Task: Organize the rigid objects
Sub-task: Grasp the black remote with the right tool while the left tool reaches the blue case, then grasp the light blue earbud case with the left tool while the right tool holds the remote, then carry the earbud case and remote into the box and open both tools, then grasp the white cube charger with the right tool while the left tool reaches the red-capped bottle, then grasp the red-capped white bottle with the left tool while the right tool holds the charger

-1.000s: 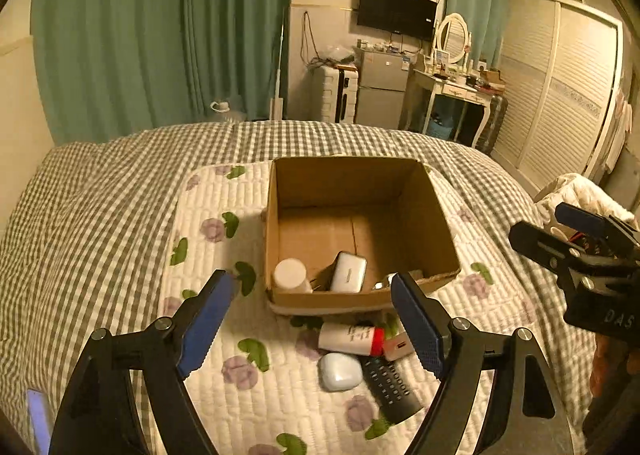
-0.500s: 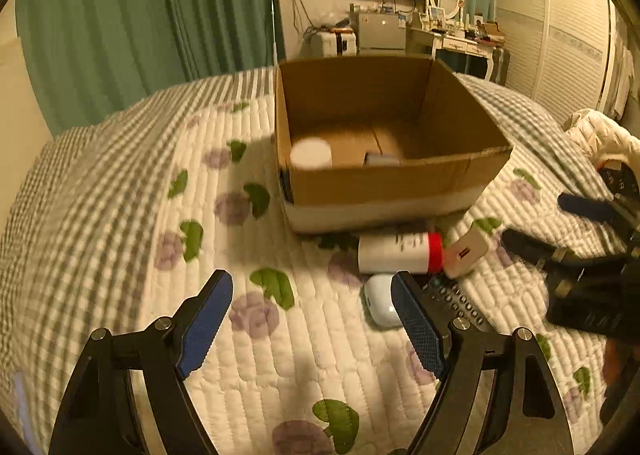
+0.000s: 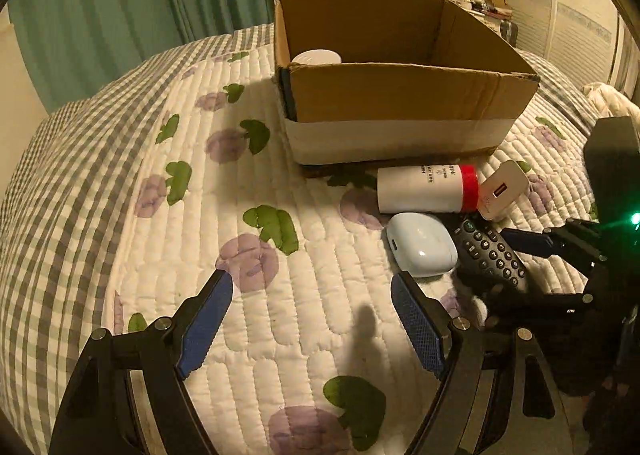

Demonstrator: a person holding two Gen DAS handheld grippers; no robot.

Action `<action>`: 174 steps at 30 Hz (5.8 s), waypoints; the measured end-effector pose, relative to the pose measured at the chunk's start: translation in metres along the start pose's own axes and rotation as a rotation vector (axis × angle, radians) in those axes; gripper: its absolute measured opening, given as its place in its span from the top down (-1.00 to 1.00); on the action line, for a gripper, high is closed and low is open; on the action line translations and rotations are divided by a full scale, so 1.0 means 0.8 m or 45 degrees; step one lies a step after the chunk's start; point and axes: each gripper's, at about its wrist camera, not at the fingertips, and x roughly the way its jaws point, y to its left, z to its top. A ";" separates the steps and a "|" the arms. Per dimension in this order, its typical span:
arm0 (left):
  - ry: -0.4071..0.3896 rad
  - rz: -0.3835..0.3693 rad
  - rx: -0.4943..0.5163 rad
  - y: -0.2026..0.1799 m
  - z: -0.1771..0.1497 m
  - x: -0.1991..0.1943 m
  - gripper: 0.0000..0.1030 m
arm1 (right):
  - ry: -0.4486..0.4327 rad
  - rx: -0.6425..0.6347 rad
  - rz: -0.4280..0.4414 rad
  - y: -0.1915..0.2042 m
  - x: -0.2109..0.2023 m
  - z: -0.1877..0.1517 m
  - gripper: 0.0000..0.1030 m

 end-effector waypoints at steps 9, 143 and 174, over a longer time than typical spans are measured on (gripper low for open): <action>0.013 -0.026 -0.018 -0.008 -0.006 -0.006 -0.63 | -0.063 0.001 0.012 -0.003 -0.040 -0.024 0.20; -0.075 0.018 -0.154 0.016 0.038 -0.016 -0.66 | -0.043 0.196 0.080 -0.050 -0.033 0.050 -0.85; 0.035 -0.137 -0.164 -0.097 0.045 0.054 -0.66 | -0.098 0.323 -0.030 -0.175 -0.030 0.039 -0.27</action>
